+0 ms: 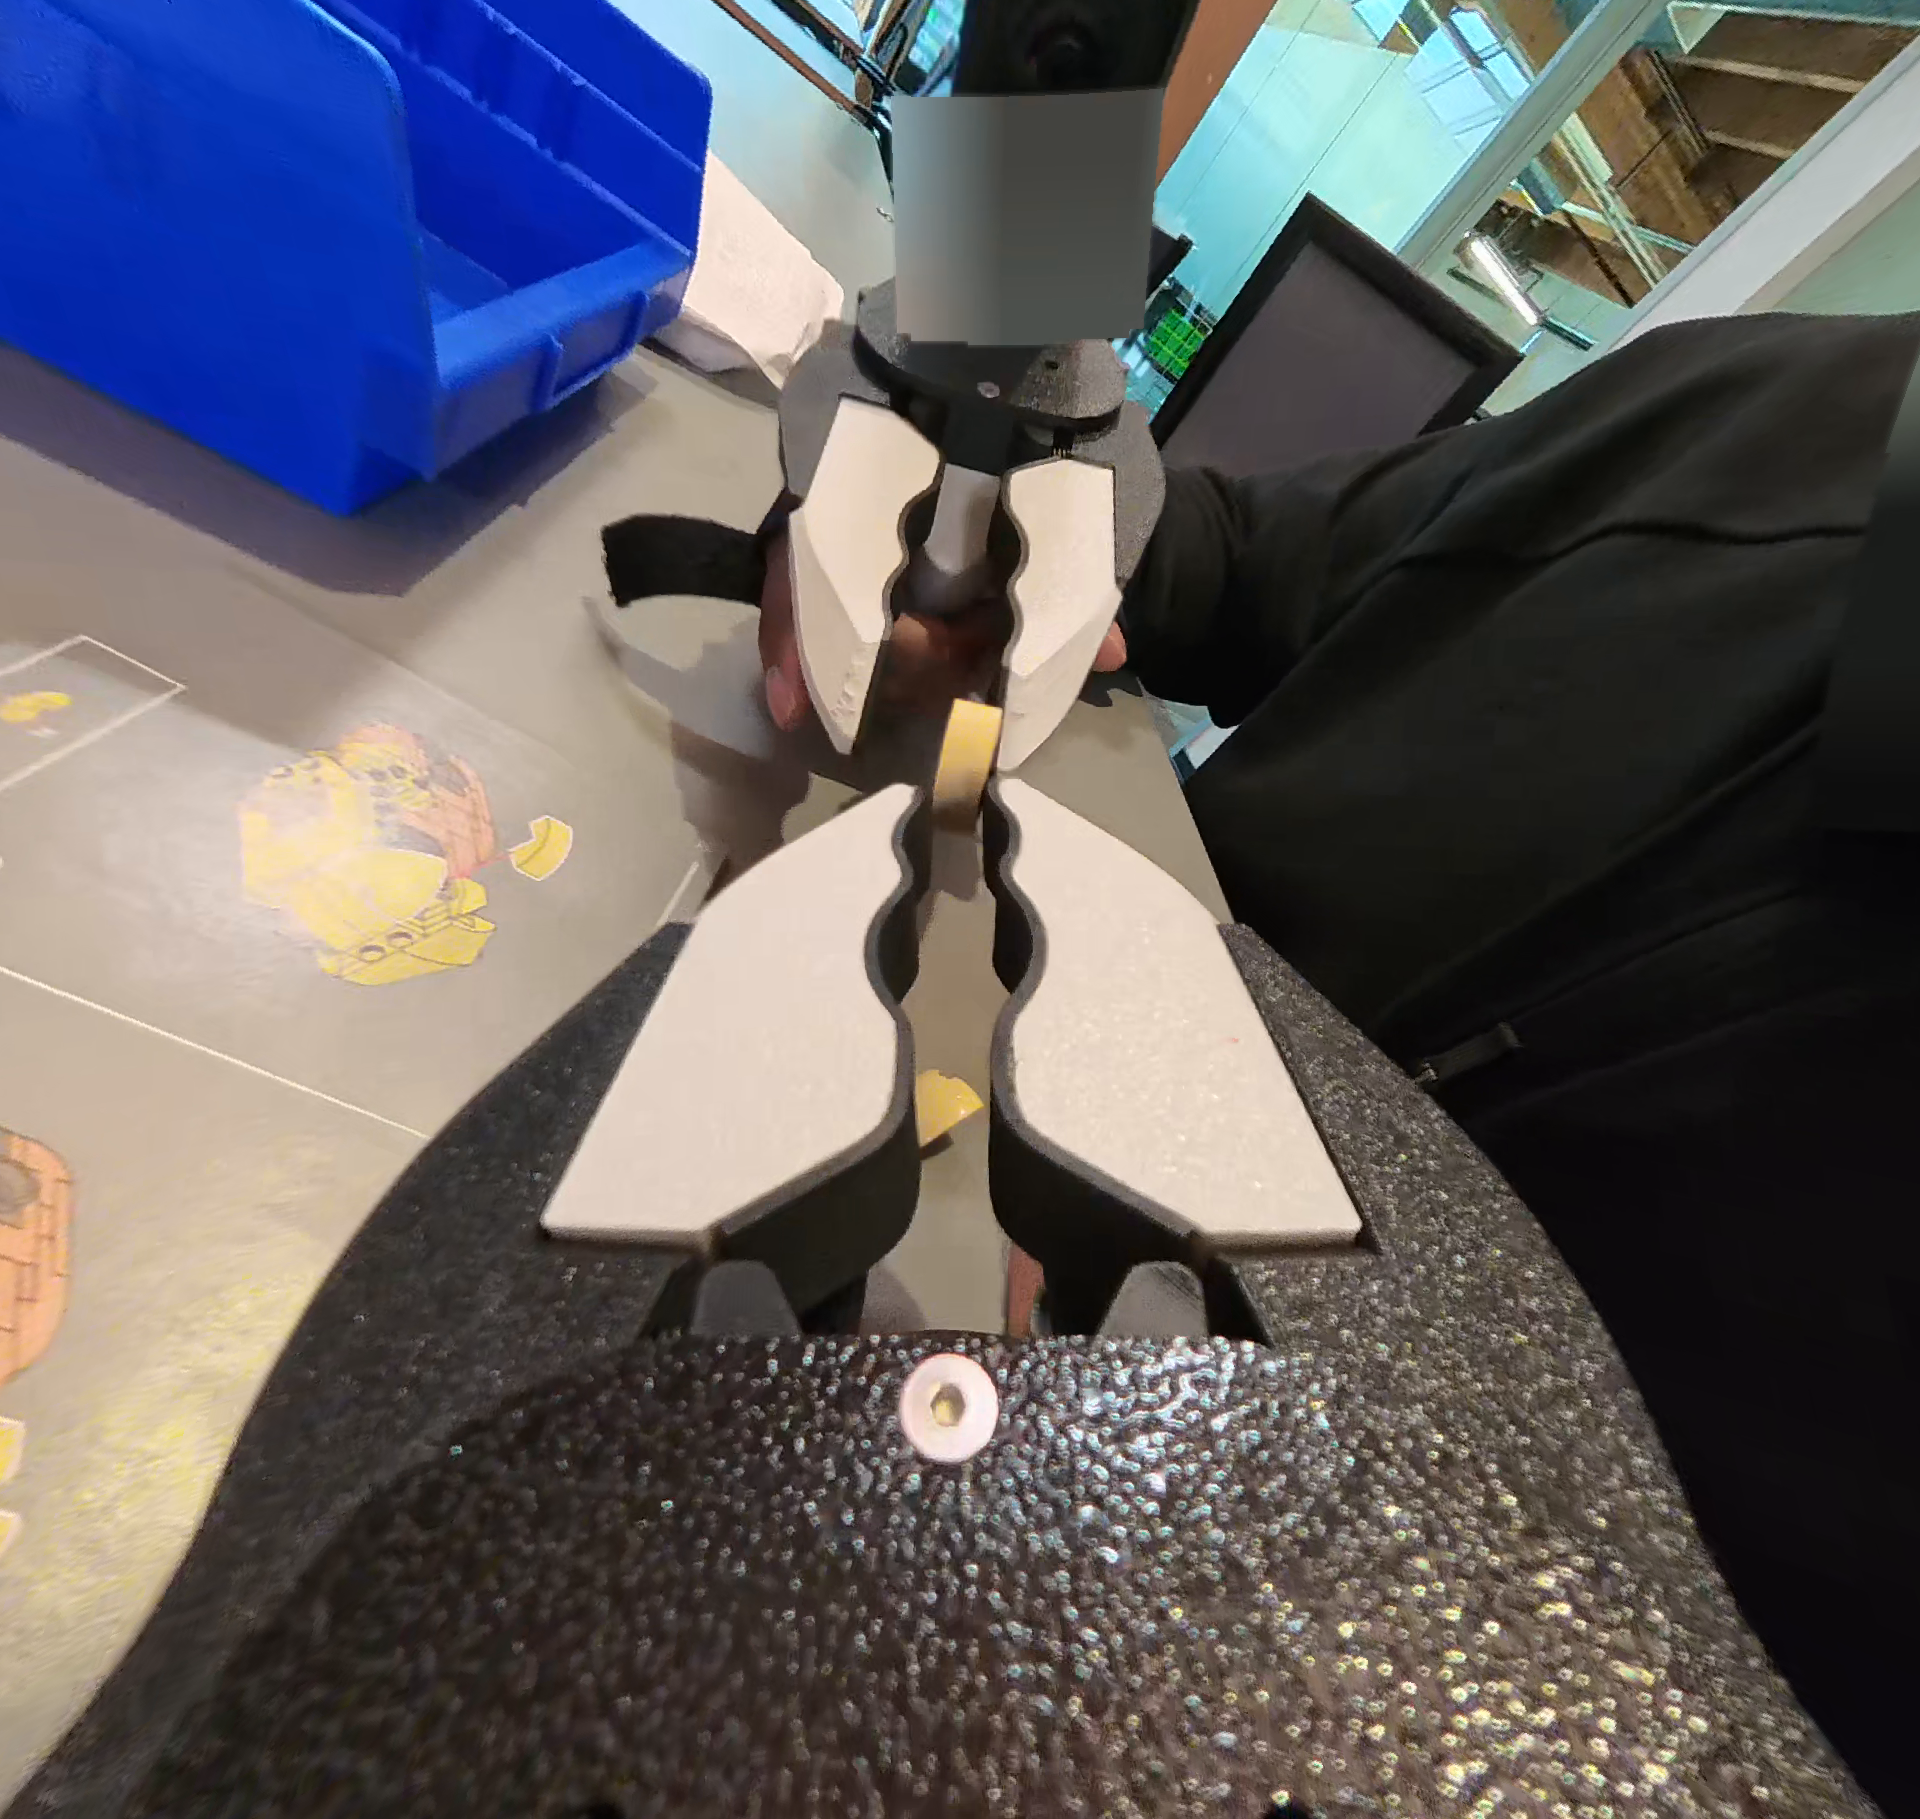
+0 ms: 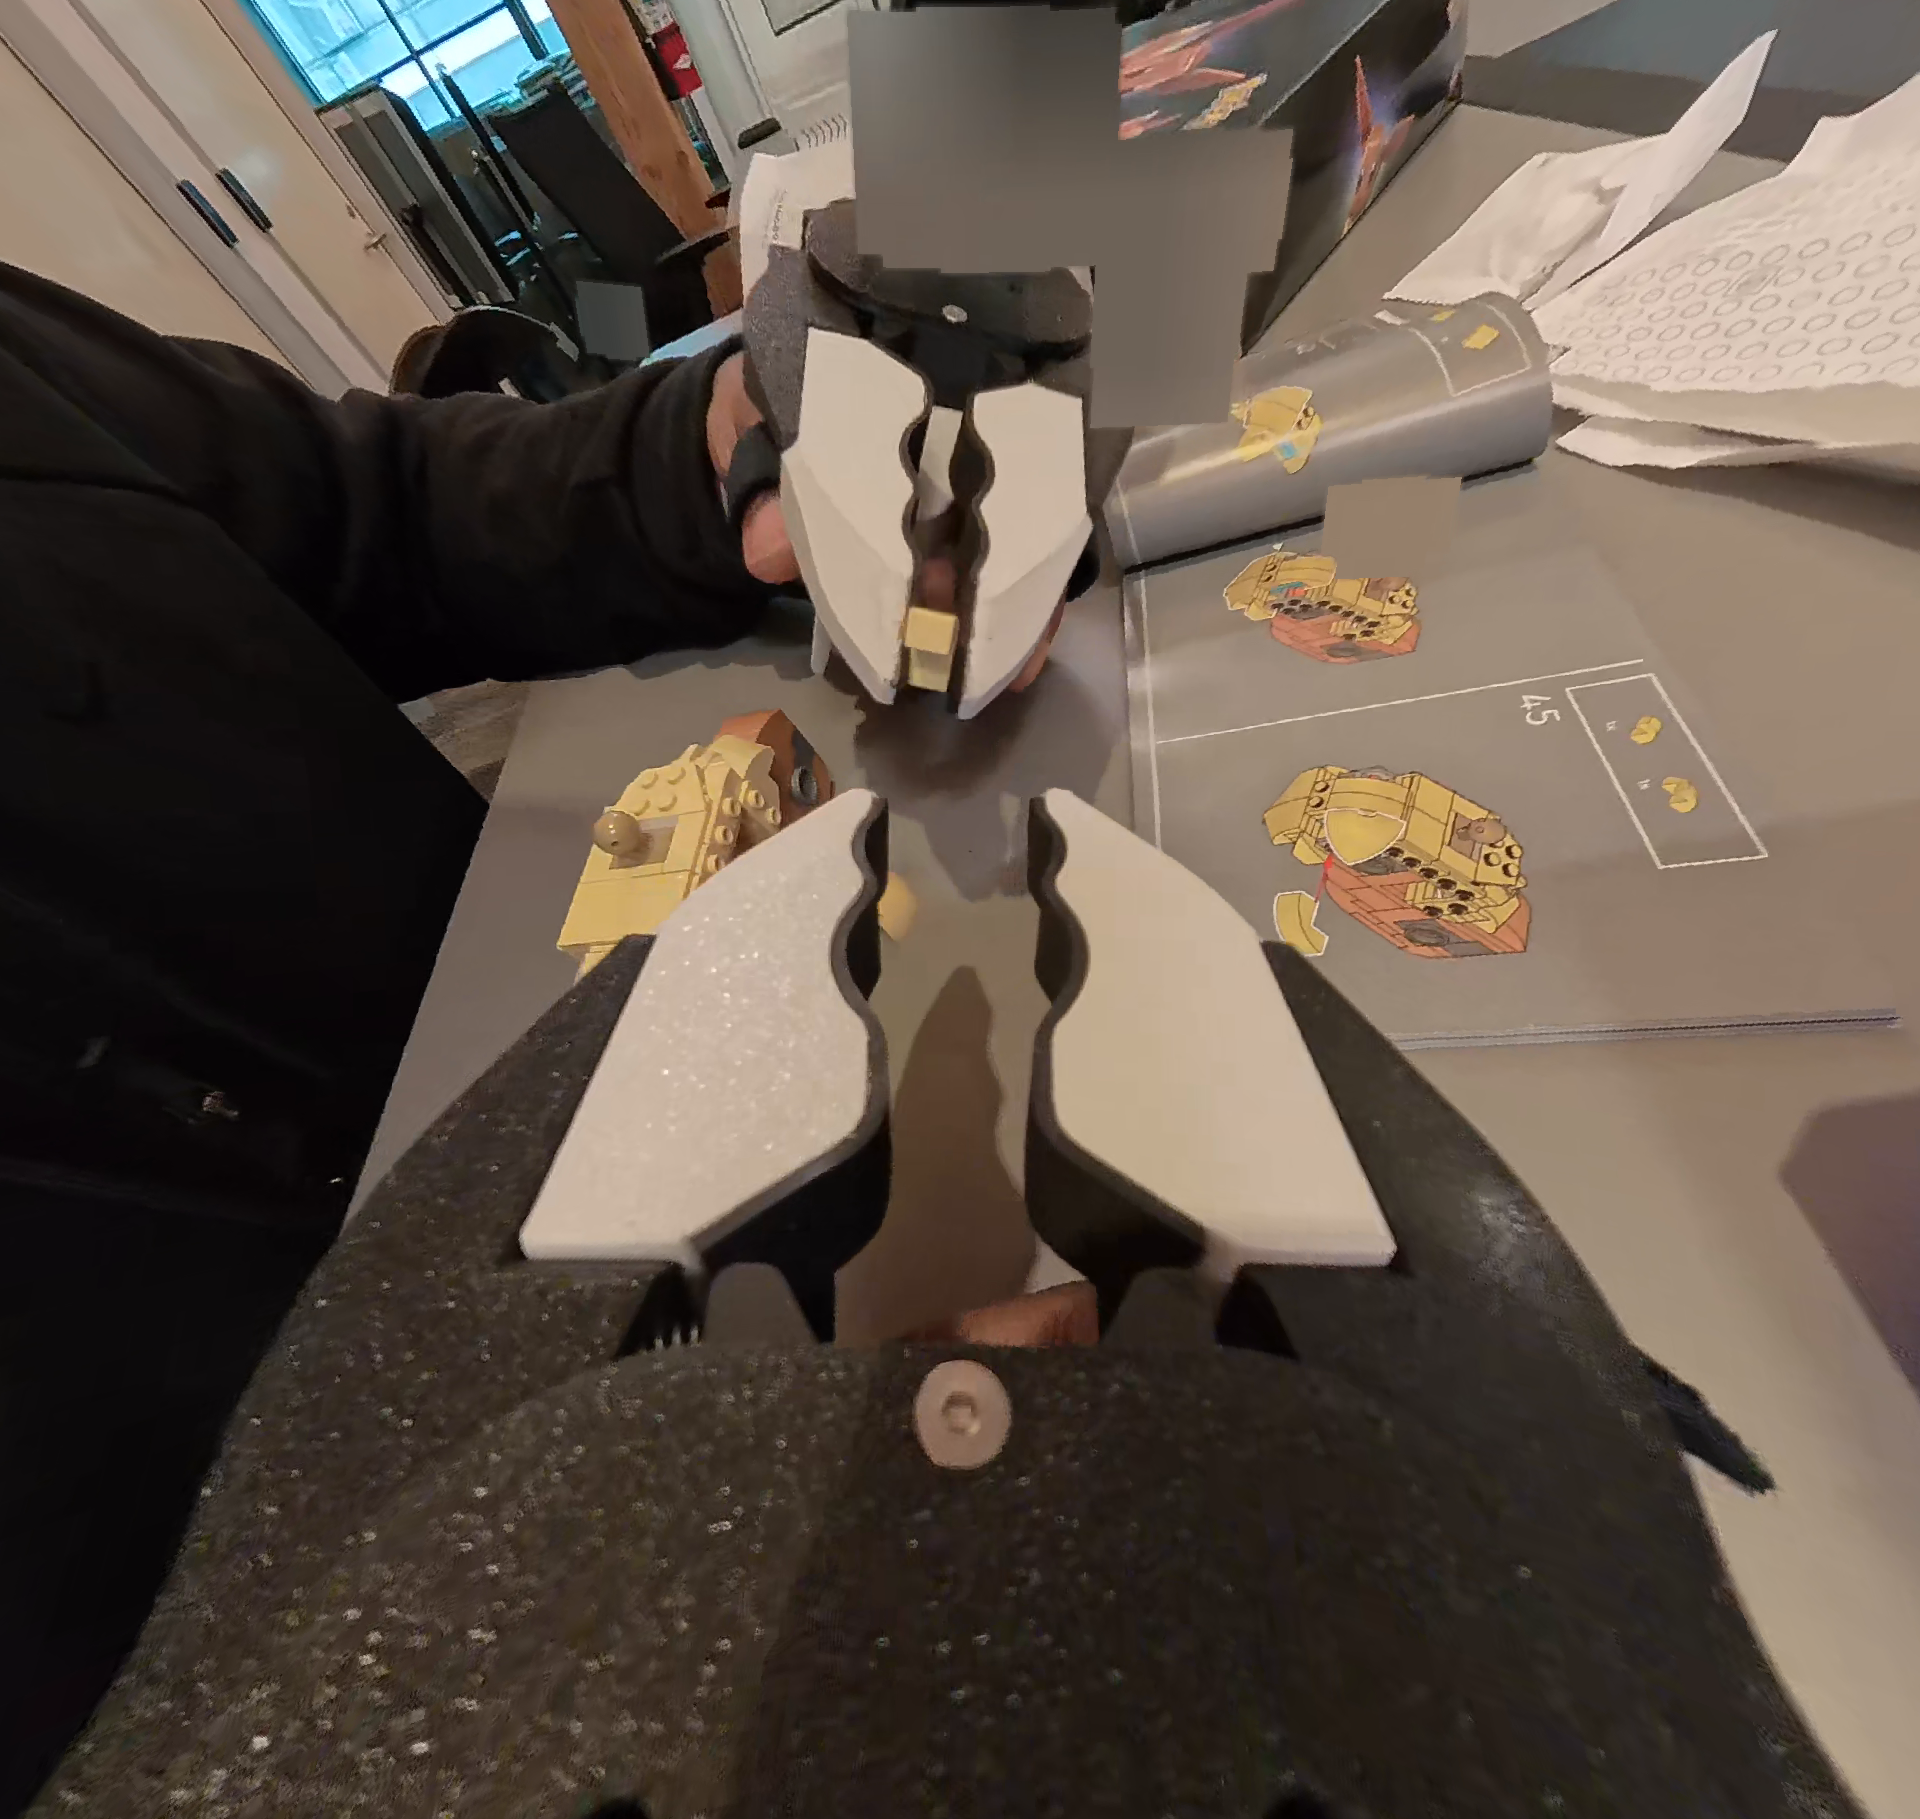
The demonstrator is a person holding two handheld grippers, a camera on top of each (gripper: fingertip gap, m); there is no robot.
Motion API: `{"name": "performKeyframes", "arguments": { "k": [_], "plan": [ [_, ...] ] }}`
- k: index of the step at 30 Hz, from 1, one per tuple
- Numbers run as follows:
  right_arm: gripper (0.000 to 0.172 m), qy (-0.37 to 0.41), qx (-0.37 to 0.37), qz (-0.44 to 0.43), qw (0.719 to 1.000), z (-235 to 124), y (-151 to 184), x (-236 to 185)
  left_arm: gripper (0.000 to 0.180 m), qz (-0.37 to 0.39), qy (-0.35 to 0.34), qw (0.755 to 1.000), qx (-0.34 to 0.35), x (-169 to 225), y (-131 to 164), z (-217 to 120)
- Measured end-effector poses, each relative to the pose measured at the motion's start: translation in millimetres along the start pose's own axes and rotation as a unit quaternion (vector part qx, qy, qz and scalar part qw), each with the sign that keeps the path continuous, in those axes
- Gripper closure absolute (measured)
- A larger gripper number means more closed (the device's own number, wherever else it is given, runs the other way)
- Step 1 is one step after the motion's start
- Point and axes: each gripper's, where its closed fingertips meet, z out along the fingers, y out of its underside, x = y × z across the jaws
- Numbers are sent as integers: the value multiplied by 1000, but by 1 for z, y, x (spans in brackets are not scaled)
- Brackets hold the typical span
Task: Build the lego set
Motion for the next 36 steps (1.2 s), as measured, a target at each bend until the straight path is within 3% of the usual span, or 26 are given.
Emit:
{"name": "performKeyframes", "arguments": {
  "k": [7, 19, 26, 36],
  "plan": [
    [146, 17, 14, -54, 998, -1, -5, -3, 172, -27, 29, 999, -8, 9, 2, 4],
    [147, 30, 2, -68, 997, -4, -1, 1, 172, -37, 36, 999, -13, 9, 5, 5],
    [147, 30, 6, -73, 997, -3, -1, -1, 172, -49, 90, 994, 22, 22, -5, 3],
    [148, -13, 136, -90, 987, -13, -43, -25, 172, -148, 177, 969, 89, 39, -22, 3]
  ]
}}
